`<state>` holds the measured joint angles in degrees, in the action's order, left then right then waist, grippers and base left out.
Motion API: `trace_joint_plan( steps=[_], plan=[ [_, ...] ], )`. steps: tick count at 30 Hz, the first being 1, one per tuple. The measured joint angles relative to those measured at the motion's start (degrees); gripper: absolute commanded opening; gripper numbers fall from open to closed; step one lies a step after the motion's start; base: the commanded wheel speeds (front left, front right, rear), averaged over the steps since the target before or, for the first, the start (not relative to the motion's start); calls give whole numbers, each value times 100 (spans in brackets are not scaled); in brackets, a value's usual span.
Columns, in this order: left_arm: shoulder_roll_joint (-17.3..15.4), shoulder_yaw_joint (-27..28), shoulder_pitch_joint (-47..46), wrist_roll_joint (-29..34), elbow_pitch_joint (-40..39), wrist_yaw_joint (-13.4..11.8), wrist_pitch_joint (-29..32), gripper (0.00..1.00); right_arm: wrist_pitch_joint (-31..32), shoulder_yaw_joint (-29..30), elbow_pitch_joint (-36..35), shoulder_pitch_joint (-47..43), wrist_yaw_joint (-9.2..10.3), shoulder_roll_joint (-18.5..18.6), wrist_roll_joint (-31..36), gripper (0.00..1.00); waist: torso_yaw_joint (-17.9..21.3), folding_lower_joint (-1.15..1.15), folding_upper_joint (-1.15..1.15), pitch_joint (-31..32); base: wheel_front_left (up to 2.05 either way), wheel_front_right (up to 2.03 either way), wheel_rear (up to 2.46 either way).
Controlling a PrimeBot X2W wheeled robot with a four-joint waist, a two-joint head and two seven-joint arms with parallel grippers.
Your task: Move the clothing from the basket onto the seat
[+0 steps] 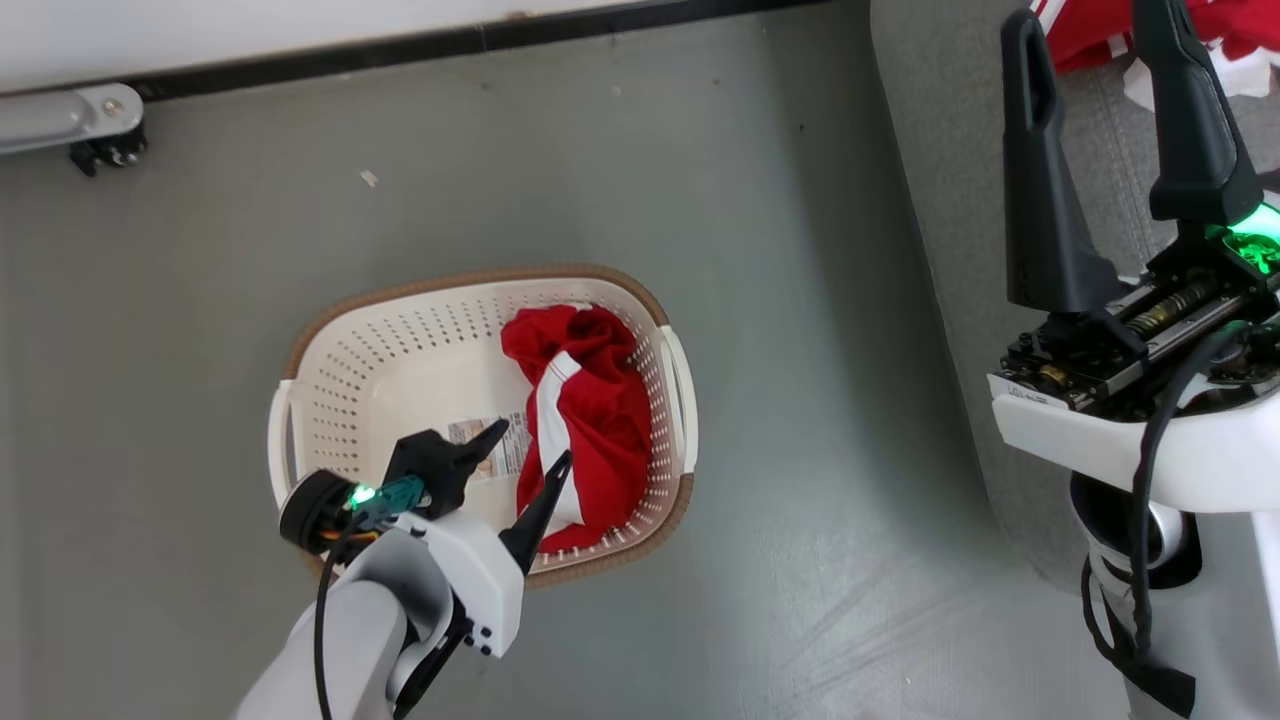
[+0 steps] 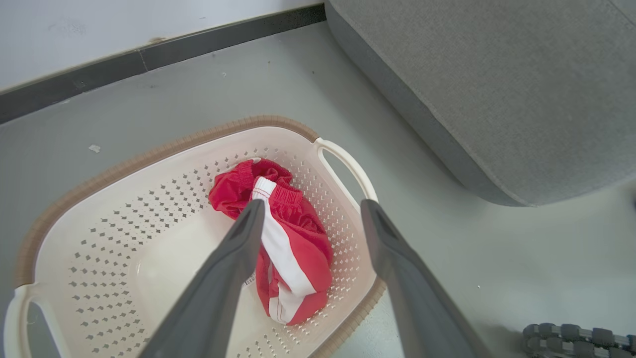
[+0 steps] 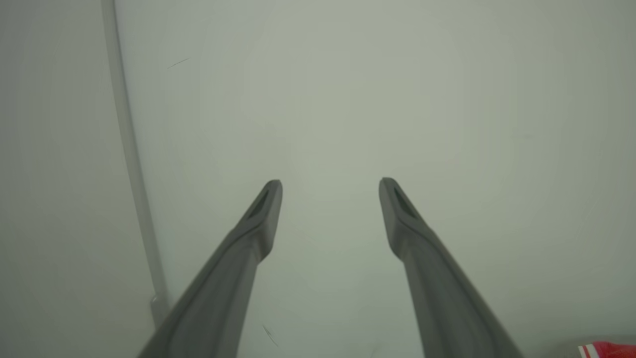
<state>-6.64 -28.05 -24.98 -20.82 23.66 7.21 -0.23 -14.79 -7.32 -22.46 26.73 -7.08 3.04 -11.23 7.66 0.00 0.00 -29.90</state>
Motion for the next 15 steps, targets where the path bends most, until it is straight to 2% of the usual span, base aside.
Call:
trace_joint_plan(
  steps=[7,15],
  plan=[
    [56,-153,-468,149,243,1,-2,100,0,-103,-110,202,0,9,-54,100,121,0,0,-391,0,0,0],
    [-146,-426,-1059,631,623,1,-1,100,0,-142,-176,439,0,14,-165,100,252,0,0,-816,0,0,0]
  ],
)
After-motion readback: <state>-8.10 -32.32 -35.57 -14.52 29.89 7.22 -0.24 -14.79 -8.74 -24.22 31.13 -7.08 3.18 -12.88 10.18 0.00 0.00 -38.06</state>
